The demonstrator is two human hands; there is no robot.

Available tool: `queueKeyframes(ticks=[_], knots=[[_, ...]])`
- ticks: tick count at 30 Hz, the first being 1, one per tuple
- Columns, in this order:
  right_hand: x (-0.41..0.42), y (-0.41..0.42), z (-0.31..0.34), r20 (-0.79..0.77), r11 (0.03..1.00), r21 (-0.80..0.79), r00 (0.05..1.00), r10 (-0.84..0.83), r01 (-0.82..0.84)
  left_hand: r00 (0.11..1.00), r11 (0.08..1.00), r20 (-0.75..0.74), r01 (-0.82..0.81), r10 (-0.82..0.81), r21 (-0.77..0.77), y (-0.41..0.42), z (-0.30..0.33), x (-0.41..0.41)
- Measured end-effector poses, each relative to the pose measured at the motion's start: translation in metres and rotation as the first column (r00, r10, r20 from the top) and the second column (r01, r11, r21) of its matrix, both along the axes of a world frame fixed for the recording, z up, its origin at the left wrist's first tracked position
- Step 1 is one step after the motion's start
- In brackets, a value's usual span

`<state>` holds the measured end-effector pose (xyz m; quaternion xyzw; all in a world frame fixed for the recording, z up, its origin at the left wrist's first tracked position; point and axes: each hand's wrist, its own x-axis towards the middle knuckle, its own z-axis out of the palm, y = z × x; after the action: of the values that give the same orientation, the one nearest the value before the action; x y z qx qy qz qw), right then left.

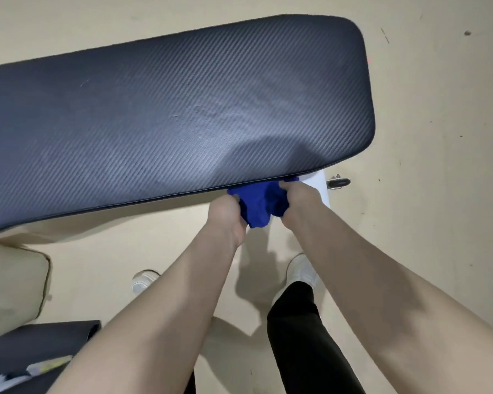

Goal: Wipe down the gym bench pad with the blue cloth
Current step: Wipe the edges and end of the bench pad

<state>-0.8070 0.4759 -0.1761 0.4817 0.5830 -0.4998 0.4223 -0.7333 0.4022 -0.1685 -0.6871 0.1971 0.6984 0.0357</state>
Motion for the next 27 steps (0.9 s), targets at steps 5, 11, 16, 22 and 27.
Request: queueKeyframes(ticks=[5, 11, 16, 22, 27], knots=[[-0.039, 0.059, -0.008, -0.248, 0.995, 0.076, 0.968, -0.039, 0.06, 0.983, 0.99, -0.131, 0.136, -0.13, 0.033, 0.059, -0.006, -0.04], [-0.087, 0.103, -0.019, -0.506, 0.96, 0.246, 0.828, 0.242, -0.131, 0.912, 0.91, -0.002, 0.409, -0.409, 0.064, 0.09, 0.012, -0.094], [-0.148, 0.097, -0.017, -0.708, 0.93, 0.225, 0.606, 0.362, -0.293, 0.977, 0.974, 0.007, 0.212, -0.213, 0.084, 0.097, 0.012, -0.108], [-0.152, 0.094, -0.012, -0.727, 0.941, 0.109, 0.62, 0.294, -0.319, 0.989, 0.989, 0.001, 0.144, -0.145, 0.032, 0.1, 0.011, -0.108], [-0.115, 0.116, -0.004, -0.688, 0.971, 0.02, 0.701, 0.187, -0.24, 0.983, 0.984, 0.052, 0.176, -0.175, 0.0, 0.097, 0.011, -0.108]])
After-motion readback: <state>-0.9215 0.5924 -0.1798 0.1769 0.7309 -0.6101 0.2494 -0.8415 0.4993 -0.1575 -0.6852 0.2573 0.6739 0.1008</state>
